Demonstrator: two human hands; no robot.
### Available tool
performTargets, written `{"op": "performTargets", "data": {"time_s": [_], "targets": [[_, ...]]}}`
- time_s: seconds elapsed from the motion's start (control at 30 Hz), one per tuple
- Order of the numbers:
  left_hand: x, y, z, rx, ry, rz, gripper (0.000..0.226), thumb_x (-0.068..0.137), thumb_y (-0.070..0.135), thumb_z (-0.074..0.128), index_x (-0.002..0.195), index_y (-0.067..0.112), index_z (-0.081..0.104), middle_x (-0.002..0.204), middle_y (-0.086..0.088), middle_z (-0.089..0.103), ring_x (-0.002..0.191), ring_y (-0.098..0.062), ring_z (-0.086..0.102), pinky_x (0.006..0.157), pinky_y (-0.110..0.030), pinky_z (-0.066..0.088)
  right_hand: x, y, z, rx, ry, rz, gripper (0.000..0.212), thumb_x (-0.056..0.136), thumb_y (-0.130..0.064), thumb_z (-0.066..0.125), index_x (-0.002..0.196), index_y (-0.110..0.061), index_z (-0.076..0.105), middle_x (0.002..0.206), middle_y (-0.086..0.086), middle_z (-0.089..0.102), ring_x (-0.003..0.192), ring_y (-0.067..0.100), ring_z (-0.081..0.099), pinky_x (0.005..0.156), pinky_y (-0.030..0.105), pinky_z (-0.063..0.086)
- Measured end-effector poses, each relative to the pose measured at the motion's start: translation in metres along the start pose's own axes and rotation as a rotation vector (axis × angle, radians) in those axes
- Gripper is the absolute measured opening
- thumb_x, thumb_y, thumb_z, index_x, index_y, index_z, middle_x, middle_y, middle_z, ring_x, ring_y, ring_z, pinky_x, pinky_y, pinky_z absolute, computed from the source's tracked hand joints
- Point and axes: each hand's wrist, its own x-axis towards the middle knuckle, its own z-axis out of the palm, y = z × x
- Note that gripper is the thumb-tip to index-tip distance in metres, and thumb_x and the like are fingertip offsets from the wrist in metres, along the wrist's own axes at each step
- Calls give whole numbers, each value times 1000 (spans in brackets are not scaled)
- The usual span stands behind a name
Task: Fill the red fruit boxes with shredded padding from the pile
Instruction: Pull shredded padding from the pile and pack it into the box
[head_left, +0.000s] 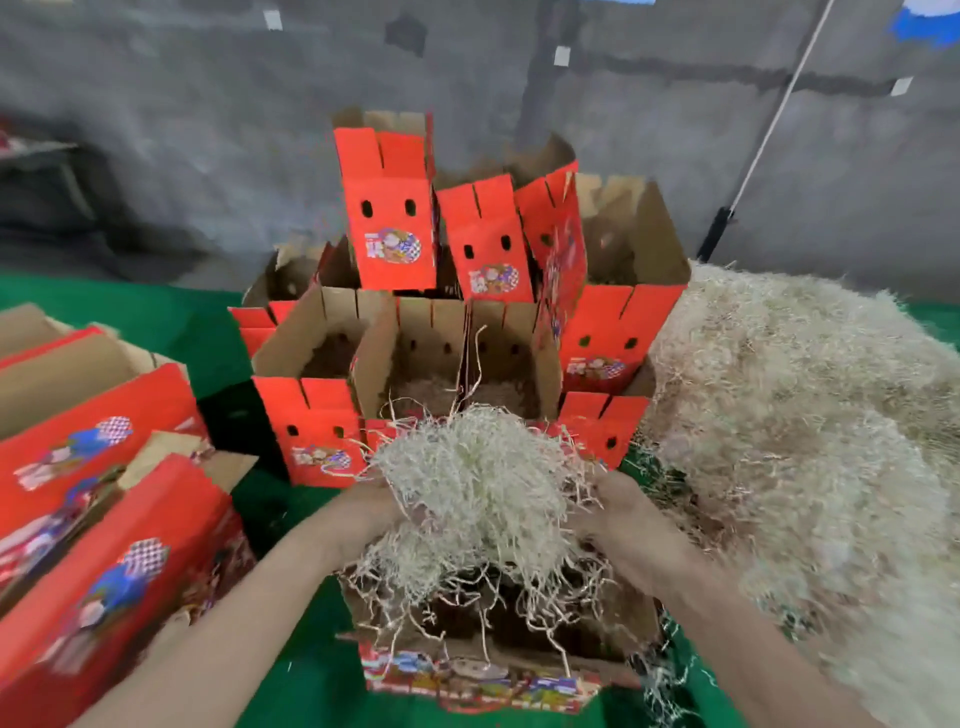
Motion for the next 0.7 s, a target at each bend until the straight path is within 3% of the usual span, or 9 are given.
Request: {"op": "performTargets", "data": {"time_s": [0.07,0.17,0.23,0.3,0.4,0.5,0.6,0.63,0.7], "targets": [[2,-11,-7,-103,-56,55,41,52,4,73,92,7,63,79,-4,69,59,-11,63,48,-14,46,-3,1,11,-90,126,-51,42,76,13,56,103,-18,65,98,-12,71,89,9,66,66,10,50],[3,-26,-18,-142,-11,46,24,69,-4,71,71,18,62,68,1,65,52,-8,56,46,-13,44,-8,1,21,-190,280,-80,43,79,16,51,88,-22,67,89,-14,71,74,11,64,65,6,46],[5,-30,-21,-118,-69,53,22,51,3,75,61,20,66,56,9,66,50,-5,60,50,-15,47,-14,0,31,-296,290,-73,43,81,13,53,80,-30,62,77,-21,67,68,-3,59,71,7,43],[3,-29,-15,86,-213,46,46,27,28,74,73,25,66,76,8,69,74,-13,63,75,-24,50,-16,-2,49,-340,193,-56,35,87,4,53,77,-30,53,67,-16,60,74,-15,60,62,2,41],[7,-24,5,282,-383,128,92,27,56,70,113,25,63,121,8,58,113,-15,51,105,-31,37,-19,-1,68,-248,11,-3,38,87,13,50,92,-24,45,95,-21,48,90,-13,55,68,2,47],[6,-13,27,178,-307,67,81,57,45,81,127,13,54,125,4,55,118,-19,50,101,-19,33,-21,2,71,-266,121,-2,45,83,18,50,89,-27,49,84,-8,55,82,-2,64,76,18,52],[16,-17,36,31,-145,8,37,78,10,71,113,4,60,118,-6,60,99,-12,61,80,-11,40,-19,10,55,-455,299,49,27,84,7,52,71,-17,54,58,-9,58,52,5,54,54,30,43],[17,-18,33,-32,-88,-2,38,76,6,72,112,5,59,117,-6,59,93,-7,60,78,-9,38,-19,14,46,-434,343,79,26,85,4,54,70,-17,54,53,-8,58,46,6,51,50,33,44],[22,-20,25,-92,-16,-20,66,73,8,77,131,3,46,129,-8,53,110,-16,53,87,-17,32,-19,19,27,-347,421,112,18,85,-1,58,81,-18,58,68,-5,64,49,12,55,49,31,47]]}}
